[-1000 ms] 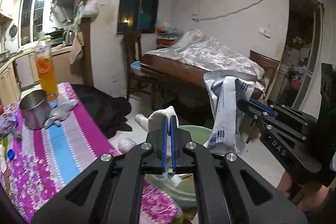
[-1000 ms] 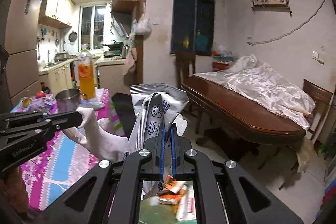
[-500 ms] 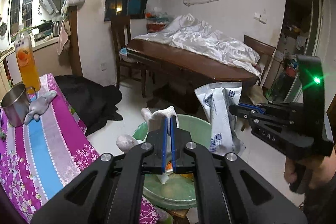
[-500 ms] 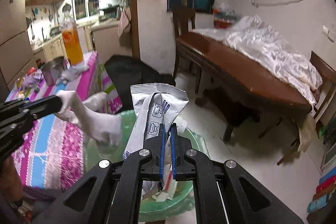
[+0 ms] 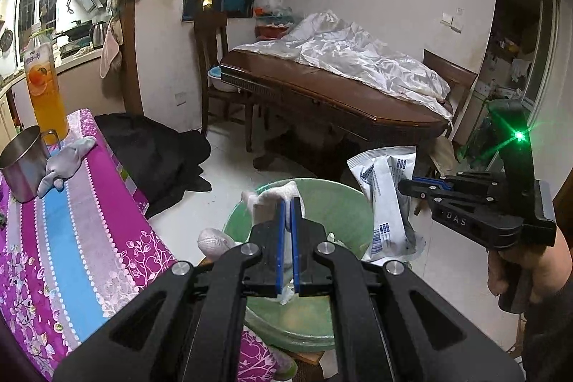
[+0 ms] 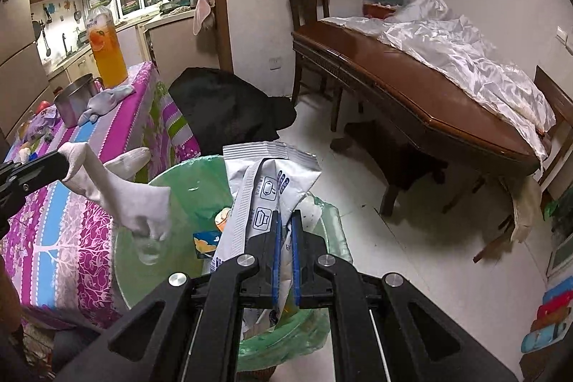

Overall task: Collect trash
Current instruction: 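Carry the glove and packet with both grippers over the green basin, then open both grippers to drop the glove and packet into the basin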

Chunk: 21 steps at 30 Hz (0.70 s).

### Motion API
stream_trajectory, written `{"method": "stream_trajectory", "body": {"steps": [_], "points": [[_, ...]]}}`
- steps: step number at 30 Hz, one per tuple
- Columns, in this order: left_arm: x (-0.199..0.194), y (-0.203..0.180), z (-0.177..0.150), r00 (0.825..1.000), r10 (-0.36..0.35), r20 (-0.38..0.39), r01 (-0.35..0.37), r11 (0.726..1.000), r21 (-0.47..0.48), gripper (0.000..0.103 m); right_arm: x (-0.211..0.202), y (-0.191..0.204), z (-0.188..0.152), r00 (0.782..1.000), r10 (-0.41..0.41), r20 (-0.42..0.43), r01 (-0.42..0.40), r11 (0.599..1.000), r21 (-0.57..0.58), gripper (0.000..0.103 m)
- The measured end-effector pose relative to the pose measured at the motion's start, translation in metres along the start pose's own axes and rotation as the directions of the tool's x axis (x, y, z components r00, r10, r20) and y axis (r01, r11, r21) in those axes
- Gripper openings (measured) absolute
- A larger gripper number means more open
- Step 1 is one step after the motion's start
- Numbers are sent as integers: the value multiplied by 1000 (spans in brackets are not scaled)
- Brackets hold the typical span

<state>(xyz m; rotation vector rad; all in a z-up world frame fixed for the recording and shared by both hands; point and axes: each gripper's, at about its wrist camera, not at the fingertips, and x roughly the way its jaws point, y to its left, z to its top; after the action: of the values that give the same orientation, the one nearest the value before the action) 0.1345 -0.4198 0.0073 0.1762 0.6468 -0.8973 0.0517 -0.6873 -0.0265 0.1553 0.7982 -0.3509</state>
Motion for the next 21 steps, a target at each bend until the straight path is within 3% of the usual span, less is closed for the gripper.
{"method": "stream_trajectory", "body": {"steps": [18,19,21], "points": [[6,-2,4,1000,10,-17,-10,1000,-4,3,2,2,0,1000,15,-11,-15,1000,-6,8],[7,-3,4,1000,14,-24,-14,1000,-4,4,2,3,0,1000,18,-10,-18,1000,-4,14],[11,-2,5,999,27,-38,-28,1000,-8,20,2,2,0,1000,15,-1,-15,1000,2,24]]}}
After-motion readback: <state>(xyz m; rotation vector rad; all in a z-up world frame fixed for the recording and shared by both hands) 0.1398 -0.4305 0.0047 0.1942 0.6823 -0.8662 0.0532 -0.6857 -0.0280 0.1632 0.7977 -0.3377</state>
